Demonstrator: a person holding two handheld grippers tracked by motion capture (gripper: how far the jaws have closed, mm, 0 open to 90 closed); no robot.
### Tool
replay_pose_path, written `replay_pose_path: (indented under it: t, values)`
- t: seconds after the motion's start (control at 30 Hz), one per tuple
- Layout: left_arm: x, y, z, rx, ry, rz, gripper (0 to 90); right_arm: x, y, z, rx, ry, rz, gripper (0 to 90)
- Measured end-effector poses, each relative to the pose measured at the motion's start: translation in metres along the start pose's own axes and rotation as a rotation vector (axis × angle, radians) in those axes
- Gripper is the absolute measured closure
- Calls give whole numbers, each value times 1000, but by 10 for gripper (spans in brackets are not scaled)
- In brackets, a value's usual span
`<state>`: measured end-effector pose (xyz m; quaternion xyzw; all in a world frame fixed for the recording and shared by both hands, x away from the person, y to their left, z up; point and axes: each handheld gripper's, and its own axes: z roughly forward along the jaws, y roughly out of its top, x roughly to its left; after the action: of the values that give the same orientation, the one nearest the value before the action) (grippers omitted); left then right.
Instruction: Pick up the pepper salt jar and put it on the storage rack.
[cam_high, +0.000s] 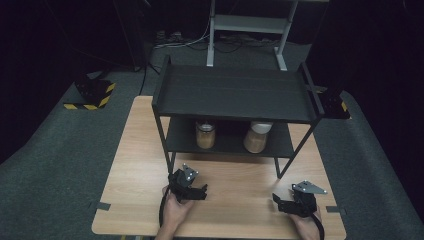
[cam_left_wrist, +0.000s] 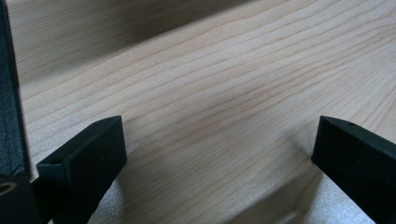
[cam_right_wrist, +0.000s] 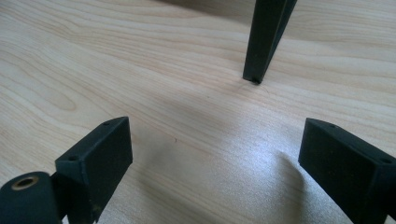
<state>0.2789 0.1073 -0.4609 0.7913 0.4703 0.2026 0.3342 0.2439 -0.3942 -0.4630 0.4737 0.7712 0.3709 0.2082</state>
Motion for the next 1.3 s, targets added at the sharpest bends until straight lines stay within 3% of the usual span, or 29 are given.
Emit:
replay_pose_path:
  t: [0.47,0.73,1.3]
  values:
    - [1,0,0,-1,-4,1,33,2,7,4,41,-19,-2,116]
    - [0,0,0,-1,-2,0,33,8,9,5,49,-51,-11,115]
    - [0,0,0,-1,-3,1,33,9,9,6,49,-57,-9,109]
